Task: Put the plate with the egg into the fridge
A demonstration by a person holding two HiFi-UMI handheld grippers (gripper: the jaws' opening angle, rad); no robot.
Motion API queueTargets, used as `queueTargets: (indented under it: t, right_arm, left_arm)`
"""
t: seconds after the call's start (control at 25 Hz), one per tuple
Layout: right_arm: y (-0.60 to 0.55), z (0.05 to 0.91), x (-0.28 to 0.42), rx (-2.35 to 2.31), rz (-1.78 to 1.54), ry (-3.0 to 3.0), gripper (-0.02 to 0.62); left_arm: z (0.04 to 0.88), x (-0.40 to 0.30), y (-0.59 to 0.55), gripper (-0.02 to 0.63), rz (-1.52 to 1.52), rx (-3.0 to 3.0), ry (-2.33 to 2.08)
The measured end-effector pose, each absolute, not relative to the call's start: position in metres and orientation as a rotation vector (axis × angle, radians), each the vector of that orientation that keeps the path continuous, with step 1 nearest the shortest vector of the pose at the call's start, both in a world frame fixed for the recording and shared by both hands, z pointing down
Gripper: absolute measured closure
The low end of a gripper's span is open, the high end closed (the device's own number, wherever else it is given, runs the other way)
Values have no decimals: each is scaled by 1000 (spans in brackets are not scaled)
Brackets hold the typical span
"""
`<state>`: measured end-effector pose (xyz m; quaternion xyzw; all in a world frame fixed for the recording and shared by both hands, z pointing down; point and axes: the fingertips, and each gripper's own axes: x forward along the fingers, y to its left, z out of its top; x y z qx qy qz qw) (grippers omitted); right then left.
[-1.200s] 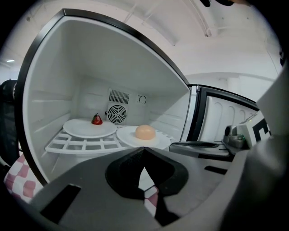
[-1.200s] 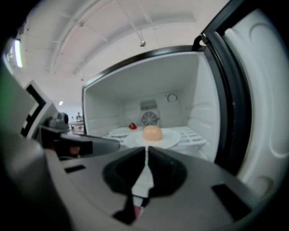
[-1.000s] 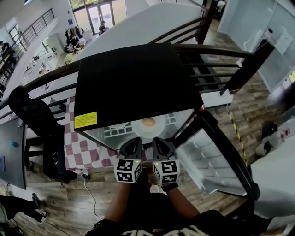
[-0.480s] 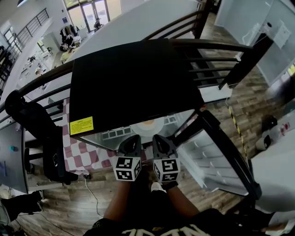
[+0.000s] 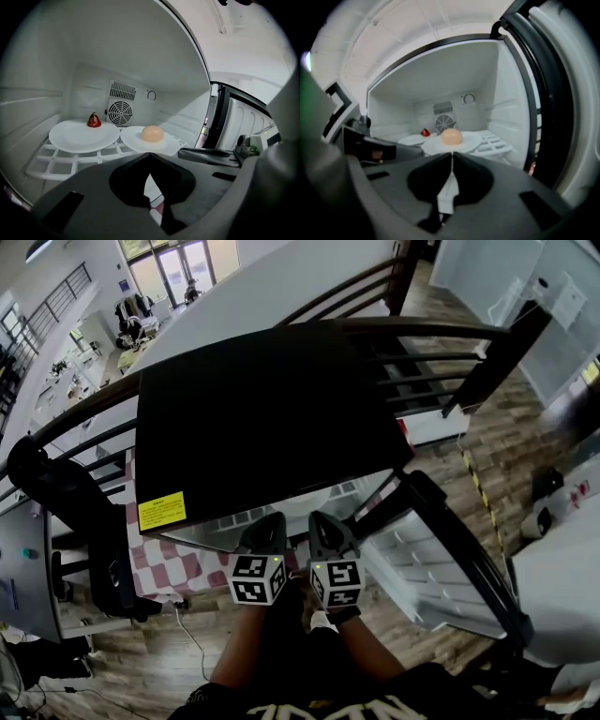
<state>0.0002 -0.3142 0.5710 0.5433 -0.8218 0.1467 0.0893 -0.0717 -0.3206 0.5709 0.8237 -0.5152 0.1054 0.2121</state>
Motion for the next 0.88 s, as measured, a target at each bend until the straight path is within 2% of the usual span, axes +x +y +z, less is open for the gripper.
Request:
queueTargets:
  t: [0.88]
  right_arm:
    - [-337,573,0,1650,458,-2426,571]
  left_arm:
    - [565,-59,-345,586,395,2350,-1427]
